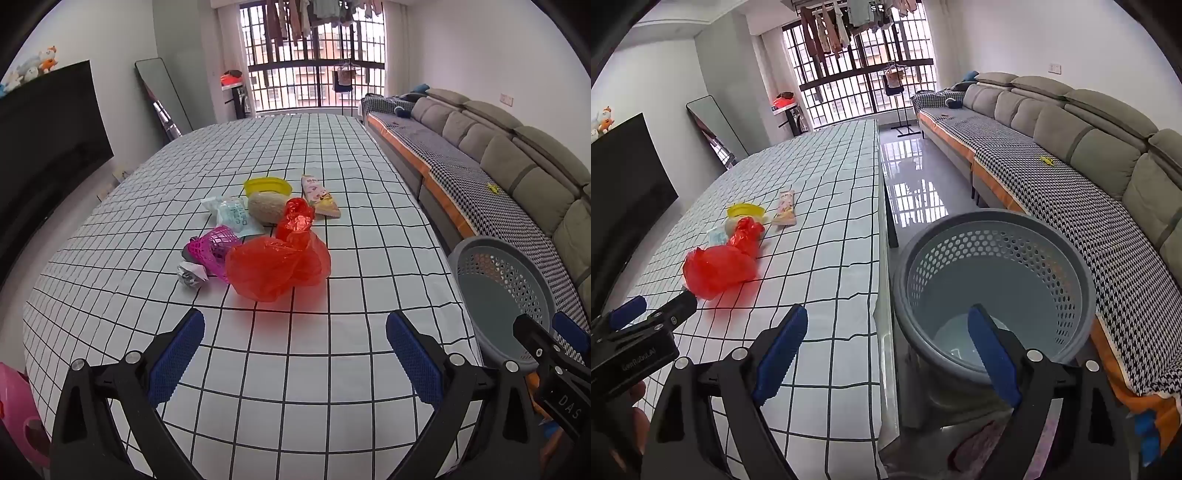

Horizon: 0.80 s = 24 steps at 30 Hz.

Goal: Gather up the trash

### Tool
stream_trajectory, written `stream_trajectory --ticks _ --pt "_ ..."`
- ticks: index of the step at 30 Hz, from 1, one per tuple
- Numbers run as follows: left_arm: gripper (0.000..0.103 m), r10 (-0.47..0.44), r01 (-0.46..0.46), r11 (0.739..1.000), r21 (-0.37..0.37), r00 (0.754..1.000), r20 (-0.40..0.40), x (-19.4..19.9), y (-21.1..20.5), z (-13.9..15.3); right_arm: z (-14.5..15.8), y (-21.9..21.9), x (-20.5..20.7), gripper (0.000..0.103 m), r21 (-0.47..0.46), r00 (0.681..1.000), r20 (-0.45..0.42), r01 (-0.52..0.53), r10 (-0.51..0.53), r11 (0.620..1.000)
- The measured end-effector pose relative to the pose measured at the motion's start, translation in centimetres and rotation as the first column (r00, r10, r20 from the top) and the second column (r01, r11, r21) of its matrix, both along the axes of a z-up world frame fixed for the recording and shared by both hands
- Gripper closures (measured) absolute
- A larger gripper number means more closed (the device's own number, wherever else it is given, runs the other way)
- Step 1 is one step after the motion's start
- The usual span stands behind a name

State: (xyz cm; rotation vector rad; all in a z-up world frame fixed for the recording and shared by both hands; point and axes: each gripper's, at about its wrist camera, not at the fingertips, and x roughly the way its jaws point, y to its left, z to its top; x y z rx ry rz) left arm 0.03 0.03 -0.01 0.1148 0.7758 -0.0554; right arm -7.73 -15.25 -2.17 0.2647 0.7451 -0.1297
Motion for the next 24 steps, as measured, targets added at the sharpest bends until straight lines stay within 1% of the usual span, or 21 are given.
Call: stream_trajectory --ticks 8,9,17,18,24 --pt "0.006 -0.005 0.005 1.000 0.003 1.000 -0.010 0.47 -0.03 -0.07 0.04 0.01 -0.01 0.018 -0.004 1.000 -0.001 0.003 -0.003 1.000" --pt "0.006 -0.004 0.004 1.000 0.005 1.000 -0.001 0.00 0.11 0.20 0.03 -0.01 -0.02 0.018 -0.004 1.000 -0.001 0.002 -0.002 1.000" --pt "0.006 -0.009 0.009 1.000 0.005 1.000 0.002 0.38 0.09 0.88 0.44 -0.03 -0.21 0.018 -0.002 1.000 0.003 0.003 -0.003 1.000" --pt "0.006 -0.002 0.002 1.000 -0.001 1.000 0.012 -0.17 0.28 0.19 0.46 -0.03 -0.21 0.018 -0.003 1.000 0.003 0.003 -0.003 1.000" --pt "0.006 0.000 0.000 1.000 0.001 1.000 0.015 -0.39 0.27 0.35 0.52 -0.18 -0.42 0.018 -0.006 1.000 0.005 -0.002 0.002 1.000"
